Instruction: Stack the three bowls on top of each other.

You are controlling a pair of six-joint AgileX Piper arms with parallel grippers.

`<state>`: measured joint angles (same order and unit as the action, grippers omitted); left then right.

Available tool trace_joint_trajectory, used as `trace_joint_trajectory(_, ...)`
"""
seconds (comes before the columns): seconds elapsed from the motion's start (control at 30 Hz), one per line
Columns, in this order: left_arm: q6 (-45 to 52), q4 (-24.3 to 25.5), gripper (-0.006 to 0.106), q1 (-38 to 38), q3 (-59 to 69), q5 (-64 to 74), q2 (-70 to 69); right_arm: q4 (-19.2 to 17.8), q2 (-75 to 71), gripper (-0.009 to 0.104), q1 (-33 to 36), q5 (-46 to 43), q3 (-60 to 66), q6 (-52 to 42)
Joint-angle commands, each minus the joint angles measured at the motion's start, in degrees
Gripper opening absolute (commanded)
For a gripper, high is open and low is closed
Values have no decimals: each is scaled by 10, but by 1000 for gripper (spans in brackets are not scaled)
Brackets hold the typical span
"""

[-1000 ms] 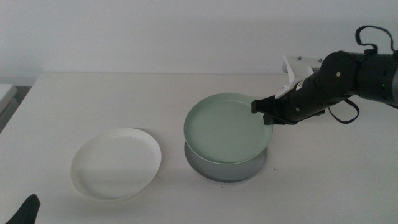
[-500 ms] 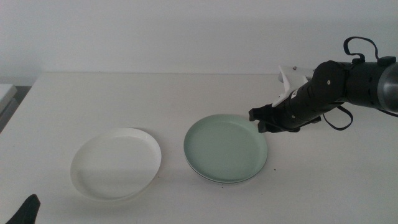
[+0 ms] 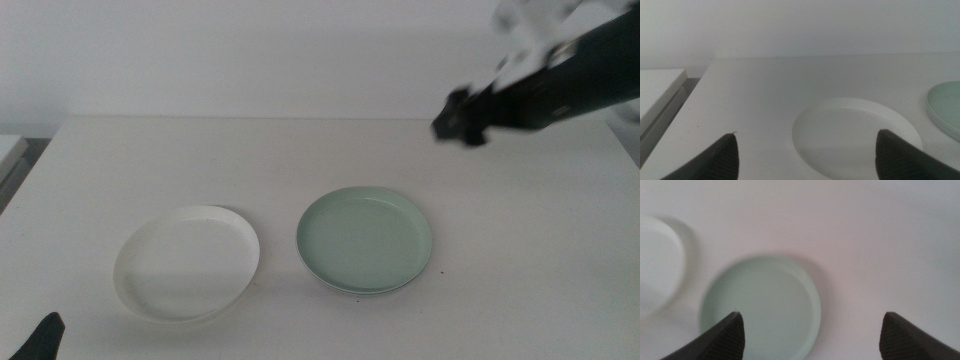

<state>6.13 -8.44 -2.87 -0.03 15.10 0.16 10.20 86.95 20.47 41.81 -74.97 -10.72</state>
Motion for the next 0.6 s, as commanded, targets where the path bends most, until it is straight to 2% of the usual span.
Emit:
trace_joint_trajectory(0.0,0,1,94,1,0,-9,-2,13,-87,88,1,11,14,-43)
trace_joint_trajectory(0.17,0,1,94,1,0,-9,-2,69,-261,88,1,0,108,-110)
trace_joint_trajectory(0.3,0,1,94,1,0,-9,-2,159,-355,87,1,2,168,-172)
trace_joint_trajectory(0.37,0,1,94,1,0,-9,-2,189,-383,87,1,3,184,-201)
trace_joint_trajectory(0.43,0,1,94,1,0,-9,-2,203,-399,87,1,4,189,-212)
trace_joint_trajectory(0.57,0,1,94,1,0,-9,-2,205,-403,86,1,4,189,-212)
